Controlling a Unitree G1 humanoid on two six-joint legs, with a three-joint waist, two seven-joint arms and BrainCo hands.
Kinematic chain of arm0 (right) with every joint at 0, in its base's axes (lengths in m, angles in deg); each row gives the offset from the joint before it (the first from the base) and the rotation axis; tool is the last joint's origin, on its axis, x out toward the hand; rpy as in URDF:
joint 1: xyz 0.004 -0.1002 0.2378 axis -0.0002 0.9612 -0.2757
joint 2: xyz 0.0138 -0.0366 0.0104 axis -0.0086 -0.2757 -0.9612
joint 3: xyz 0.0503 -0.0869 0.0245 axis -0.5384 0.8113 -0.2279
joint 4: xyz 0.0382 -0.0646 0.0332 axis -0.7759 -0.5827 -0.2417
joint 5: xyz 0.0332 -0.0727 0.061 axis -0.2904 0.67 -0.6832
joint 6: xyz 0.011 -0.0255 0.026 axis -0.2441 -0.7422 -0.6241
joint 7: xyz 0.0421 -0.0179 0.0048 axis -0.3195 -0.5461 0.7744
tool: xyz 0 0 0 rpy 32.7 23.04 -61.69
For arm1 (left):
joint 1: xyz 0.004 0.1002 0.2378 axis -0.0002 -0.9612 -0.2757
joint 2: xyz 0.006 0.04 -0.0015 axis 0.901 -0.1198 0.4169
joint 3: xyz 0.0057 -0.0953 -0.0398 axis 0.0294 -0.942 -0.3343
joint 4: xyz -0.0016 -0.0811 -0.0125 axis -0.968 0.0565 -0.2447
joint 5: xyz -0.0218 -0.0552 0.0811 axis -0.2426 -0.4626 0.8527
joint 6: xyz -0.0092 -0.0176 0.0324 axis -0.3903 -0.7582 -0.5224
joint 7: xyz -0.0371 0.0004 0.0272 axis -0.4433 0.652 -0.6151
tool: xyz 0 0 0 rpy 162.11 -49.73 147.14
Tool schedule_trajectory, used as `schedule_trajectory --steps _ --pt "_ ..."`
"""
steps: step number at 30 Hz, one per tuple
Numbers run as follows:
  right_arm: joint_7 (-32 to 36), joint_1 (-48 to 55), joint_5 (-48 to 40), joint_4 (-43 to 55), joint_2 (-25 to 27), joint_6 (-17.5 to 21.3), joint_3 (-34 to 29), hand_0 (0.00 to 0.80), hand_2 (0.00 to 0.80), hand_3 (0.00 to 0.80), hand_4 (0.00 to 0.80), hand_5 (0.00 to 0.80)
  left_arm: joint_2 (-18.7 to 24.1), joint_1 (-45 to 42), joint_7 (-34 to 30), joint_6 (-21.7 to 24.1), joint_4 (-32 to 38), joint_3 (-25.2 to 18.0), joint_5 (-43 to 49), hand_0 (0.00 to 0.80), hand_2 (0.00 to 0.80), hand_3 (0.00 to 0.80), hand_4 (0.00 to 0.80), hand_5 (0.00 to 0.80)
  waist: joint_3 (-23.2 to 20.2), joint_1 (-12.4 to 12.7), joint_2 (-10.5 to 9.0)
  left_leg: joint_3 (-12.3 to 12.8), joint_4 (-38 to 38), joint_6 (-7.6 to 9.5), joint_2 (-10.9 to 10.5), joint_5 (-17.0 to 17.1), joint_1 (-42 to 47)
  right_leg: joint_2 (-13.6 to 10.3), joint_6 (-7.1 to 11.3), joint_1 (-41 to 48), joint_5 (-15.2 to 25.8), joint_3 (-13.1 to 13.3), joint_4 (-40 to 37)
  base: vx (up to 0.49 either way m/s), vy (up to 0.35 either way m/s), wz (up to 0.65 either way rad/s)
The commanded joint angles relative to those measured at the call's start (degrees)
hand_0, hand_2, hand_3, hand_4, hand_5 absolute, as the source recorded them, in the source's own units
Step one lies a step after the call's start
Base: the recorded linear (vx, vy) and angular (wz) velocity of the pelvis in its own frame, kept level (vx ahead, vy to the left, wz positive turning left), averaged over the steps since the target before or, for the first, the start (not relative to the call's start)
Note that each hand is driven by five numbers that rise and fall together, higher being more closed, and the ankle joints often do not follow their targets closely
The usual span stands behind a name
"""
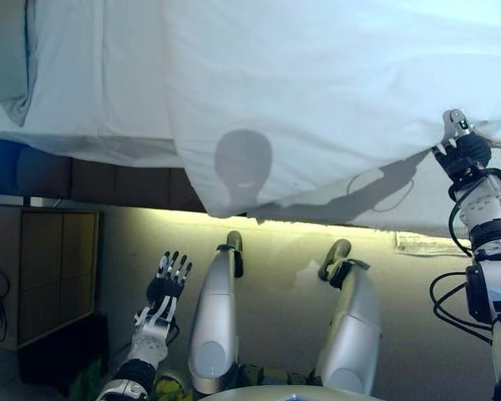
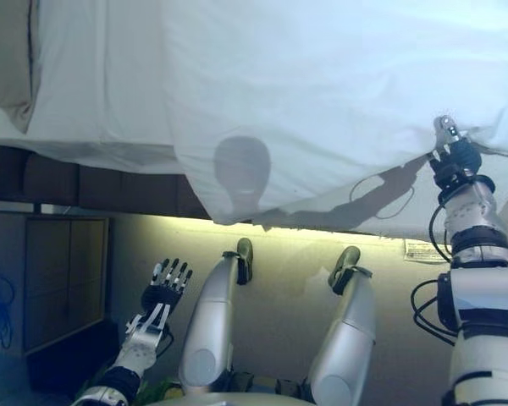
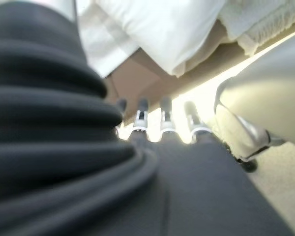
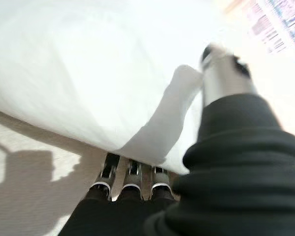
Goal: Make the bed neatly
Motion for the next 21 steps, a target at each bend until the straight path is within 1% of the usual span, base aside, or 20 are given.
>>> schedule_trajectory --steps 1,6,8,9,10,16,19,21 --pt "3.68 -0.66 1.59 4.73 4.69 3.83 0.35 0.800 0.800 0.800 0.800 0.800 2.43 -3.76 -1.87 0.61 1.32 1.45 1.45 0.000 0.000 0.000 0.000 0.000 0.07 0.30 -0.92 -0.47 -3.50 0.95 0.85 1.47 3.96 -1.00 2.14 5.59 -0.36 0.55 -0.50 0.032 0.041 -0.03" --pt "5.82 1.98 2.29 3.88 3.64 2.53 0.09 0.800 0.800 0.800 0.800 0.800 2.77 -3.51 -3.26 0.89 0.95 2.20 2.96 0.000 0.000 0.000 0.000 0.000 -0.83 0.30 -1.99 0.28 -7.46 0.69 1.23 2.76 9.20 -0.77 2.91 10.99 1.42 -0.43 -6.08 0.032 0.044 -0.09" --pt "7.02 2.81 2.51 3.45 2.72 1.90 -0.03 0.800 0.800 0.800 0.800 0.800 3.21 -2.77 -2.68 0.83 1.16 2.18 3.72 0.000 0.000 0.000 0.000 0.000 -1.71 0.27 -2.59 0.85 -9.29 0.57 1.30 3.20 11.58 -0.67 3.54 13.54 2.37 -0.77 -8.91 -0.010 0.051 -0.03" --pt "7.59 2.89 2.65 3.30 2.39 1.50 0.04 0.800 0.800 0.800 0.800 0.800 3.44 -2.20 -2.55 0.87 1.17 2.14 3.95 0.000 0.000 0.000 0.000 0.000 -1.95 0.14 -2.95 1.51 -10.51 0.89 1.31 4.74 11.97 -0.81 3.23 14.08 4.20 -1.25 -10.85 -0.062 0.046 -0.04" --pt "7.77 3.04 2.79 3.52 2.02 1.09 0.25 0.800 0.800 0.800 0.800 0.800 3.62 -1.68 -2.13 0.93 1.30 2.22 4.01 0.000 0.000 0.000 0.000 0.000 -2.30 0.02 -3.18 1.92 -11.41 0.81 1.45 4.95 13.05 -0.73 3.51 15.21 4.68 -1.40 -12.17 -0.074 0.055 -0.08" --pt "8.62 4.80 2.61 4.57 -0.20 -0.34 0.96 0.800 0.800 0.800 0.800 0.800 4.21 1.07 -1.17 1.72 1.58 2.07 3.75 0.000 0.000 0.000 0.000 0.000 -5.33 -0.66 -4.20 3.73 -17.23 -0.06 1.83 6.57 19.67 0.40 4.91 23.13 7.39 -2.45 -21.14 0.009 0.032 -0.08" --pt "8.94 5.38 2.64 4.48 -1.67 -1.68 1.00 0.800 0.800 0.800 0.800 0.800 4.78 2.03 -0.89 3.23 1.42 1.77 5.87 0.000 0.000 0.000 0.000 0.000 -7.48 -0.75 -4.62 4.47 -21.21 -0.37 1.71 7.77 23.66 1.29 5.41 27.56 8.55 -3.31 -25.69 0.041 0.014 -0.04" --pt "9.45 6.07 2.02 4.86 -3.26 -2.14 1.49 0.800 0.800 0.800 0.800 0.800 5.61 3.21 0.43 4.22 1.45 1.26 7.54 0.000 0.000 0.000 0.000 0.000 -9.19 -0.80 -5.00 5.28 -23.84 -0.64 1.78 8.65 26.62 1.72 5.74 30.93 9.34 -4.28 -28.84 0.063 0.003 -0.07"
